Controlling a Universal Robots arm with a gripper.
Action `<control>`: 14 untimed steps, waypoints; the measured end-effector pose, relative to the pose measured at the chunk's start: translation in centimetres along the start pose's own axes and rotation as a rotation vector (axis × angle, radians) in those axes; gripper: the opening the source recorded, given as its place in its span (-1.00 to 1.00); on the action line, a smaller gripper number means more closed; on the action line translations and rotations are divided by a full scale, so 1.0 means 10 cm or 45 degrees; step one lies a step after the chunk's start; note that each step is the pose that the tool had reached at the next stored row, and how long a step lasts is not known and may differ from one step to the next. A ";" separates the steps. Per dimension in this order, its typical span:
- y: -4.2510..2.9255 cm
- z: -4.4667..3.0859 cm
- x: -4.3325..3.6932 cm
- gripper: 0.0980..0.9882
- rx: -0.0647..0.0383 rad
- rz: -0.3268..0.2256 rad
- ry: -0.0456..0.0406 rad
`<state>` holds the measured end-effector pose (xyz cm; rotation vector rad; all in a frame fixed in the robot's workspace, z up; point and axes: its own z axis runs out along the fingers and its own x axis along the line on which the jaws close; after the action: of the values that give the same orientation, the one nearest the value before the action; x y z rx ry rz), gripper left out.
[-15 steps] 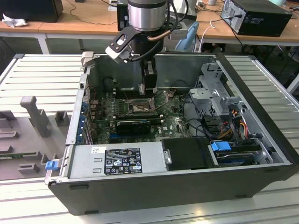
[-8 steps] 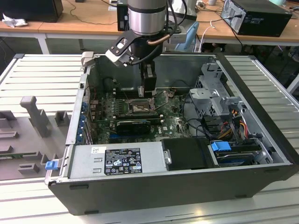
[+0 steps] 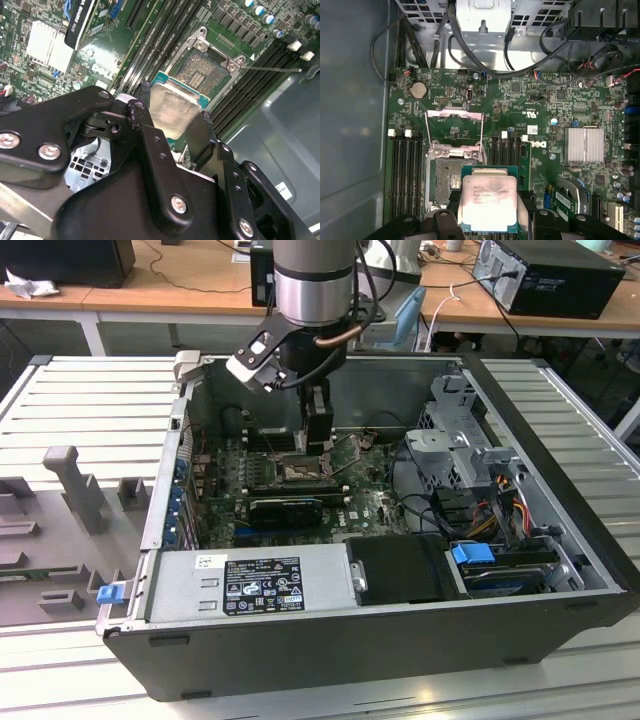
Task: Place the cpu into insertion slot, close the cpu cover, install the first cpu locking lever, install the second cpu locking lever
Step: 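Place the cpu into insertion slot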
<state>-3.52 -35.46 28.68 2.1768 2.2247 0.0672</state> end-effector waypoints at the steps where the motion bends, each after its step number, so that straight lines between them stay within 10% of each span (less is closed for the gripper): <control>1: 0.000 0.005 0.000 -0.04 0.000 0.000 0.000; 9: -0.003 0.057 0.013 -0.04 0.004 0.013 -0.001; 14: -0.012 0.225 0.045 -0.04 0.007 0.009 0.000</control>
<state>-3.54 -34.99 26.43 2.1873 2.2200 0.0612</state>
